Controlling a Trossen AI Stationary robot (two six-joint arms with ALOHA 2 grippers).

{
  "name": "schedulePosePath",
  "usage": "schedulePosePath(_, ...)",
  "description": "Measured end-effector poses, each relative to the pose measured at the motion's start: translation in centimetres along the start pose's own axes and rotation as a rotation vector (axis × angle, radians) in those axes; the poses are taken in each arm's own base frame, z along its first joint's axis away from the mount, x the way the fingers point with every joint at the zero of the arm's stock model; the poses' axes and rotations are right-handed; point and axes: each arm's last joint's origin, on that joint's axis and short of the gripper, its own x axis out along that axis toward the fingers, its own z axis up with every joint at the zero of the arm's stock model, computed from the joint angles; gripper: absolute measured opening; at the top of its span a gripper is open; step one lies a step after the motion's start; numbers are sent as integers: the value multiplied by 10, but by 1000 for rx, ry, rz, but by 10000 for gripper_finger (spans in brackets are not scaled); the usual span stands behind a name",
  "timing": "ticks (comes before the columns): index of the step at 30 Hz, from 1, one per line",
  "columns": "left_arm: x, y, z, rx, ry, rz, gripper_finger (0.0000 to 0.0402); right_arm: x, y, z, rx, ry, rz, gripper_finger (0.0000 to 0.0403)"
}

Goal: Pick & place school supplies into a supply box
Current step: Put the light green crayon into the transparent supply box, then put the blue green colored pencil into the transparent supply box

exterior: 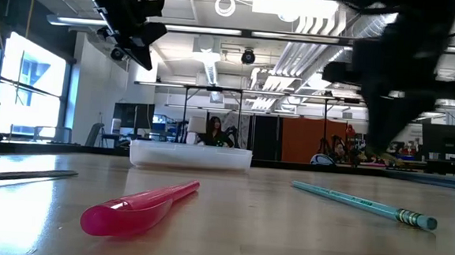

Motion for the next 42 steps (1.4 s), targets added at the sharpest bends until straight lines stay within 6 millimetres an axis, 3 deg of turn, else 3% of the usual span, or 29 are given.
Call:
schedulePosePath(5, 0, 1, 0, 3, -10, 31, 50, 6, -62, 10, 64, -166, -135, 9)
schedulePosePath(11, 0, 5, 2, 0, -57, 172, 50, 6, -136, 19, 101, -453, -459, 13)
schedulePosePath(15, -1, 7, 3, -4, -79, 230, 50, 29, -169, 19, 122, -566, -530, 13)
schedulePosePath(17, -1, 7, 3, -2, -79, 230, 50, 48, -175, 19, 133, -599, -495, 13)
schedulePosePath(21, -1, 6, 5, -16, -97, 225, 50, 82, -178, 29, 62, -469, -509, 17)
schedulePosePath(27, -1, 4, 10, 5, -133, 209, 50, 107, -182, 40, 121, -372, -473, 22)
schedulePosePath(37, -1, 4, 11, 8, -135, 211, 50, 108, -182, 42, 154, -345, -467, 63)
schedulePosePath(42, -1, 4, 11, 11, -135, 211, 50, 101, -176, 51, 84, -251, -562, 88)
